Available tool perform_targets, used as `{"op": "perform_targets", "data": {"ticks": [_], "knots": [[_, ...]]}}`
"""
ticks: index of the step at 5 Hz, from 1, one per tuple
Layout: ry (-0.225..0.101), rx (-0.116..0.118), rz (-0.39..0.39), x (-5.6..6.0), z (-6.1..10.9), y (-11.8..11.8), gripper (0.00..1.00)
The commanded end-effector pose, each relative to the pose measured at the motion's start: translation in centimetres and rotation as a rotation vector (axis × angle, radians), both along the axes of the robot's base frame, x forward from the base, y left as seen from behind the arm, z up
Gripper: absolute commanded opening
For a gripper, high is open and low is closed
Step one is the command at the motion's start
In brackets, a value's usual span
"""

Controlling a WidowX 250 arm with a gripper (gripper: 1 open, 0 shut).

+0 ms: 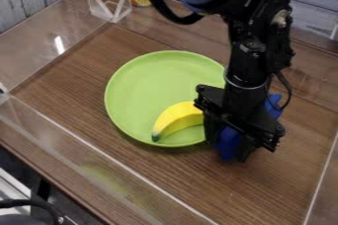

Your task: Put the blue object in the green plate

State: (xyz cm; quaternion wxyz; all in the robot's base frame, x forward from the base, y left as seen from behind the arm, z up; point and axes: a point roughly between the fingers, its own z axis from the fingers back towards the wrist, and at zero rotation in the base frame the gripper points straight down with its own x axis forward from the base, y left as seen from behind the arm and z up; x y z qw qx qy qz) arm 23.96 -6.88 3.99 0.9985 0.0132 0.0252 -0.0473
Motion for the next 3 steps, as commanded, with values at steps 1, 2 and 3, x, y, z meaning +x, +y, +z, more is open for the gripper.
{"op": "perform_targets", "data": {"ticks": [1, 2, 3], "knots": [[-0.033, 0.006, -0.003, 0.6, 1.5, 0.4, 0.00], [-0.027, 0.018, -0.015, 0.5, 2.1, 0.5, 0.00], [-0.021, 0.029, -0.023, 0.5, 2.6, 0.7, 0.00]]}}
